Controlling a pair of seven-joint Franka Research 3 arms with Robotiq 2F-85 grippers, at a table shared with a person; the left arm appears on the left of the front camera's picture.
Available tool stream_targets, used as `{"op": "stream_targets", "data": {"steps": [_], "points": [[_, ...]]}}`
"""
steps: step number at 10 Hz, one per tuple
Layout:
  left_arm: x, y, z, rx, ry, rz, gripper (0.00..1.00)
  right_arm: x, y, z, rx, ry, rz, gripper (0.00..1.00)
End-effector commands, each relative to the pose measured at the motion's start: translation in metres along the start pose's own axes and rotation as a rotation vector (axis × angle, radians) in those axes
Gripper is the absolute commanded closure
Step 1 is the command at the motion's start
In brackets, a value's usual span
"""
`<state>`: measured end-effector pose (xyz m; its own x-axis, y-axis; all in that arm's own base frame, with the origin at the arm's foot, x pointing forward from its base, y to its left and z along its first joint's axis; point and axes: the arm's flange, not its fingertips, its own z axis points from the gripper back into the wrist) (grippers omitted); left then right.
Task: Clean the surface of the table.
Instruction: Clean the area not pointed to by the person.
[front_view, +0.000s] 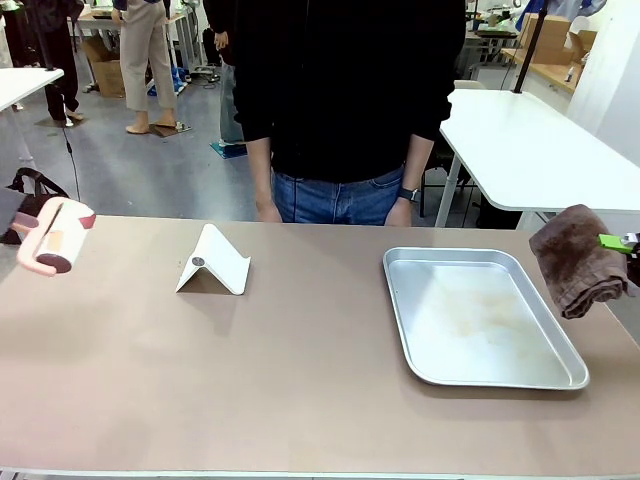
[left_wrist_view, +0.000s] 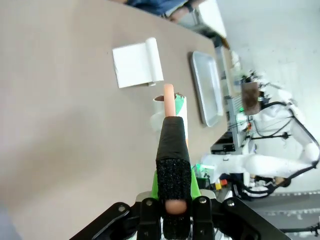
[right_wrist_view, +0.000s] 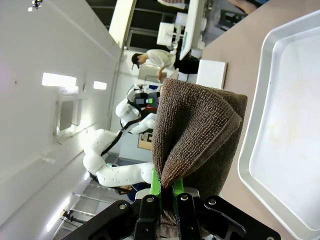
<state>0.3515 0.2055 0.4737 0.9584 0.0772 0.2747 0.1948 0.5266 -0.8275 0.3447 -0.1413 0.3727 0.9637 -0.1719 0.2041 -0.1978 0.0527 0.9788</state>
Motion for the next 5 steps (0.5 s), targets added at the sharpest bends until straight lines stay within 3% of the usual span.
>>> {"op": "stream_targets", "data": {"steps": [1,4,5], "points": [[-0.028,0.005,0.015,-0.076,-0.074,0.012,0.78,0.001,0.003,0.0,0.005,0.004,0.006,0.89],[-0.056,0.03,0.044,-0.266,-0.019,-0.004,0.78,0.001,0.003,0.0,0.005,0.004,0.006,0.89],[-0.058,0.044,0.056,-0.284,-0.062,0.008,0.78,0.001,0.003,0.0,0.005,0.004,0.006,0.89]]}}
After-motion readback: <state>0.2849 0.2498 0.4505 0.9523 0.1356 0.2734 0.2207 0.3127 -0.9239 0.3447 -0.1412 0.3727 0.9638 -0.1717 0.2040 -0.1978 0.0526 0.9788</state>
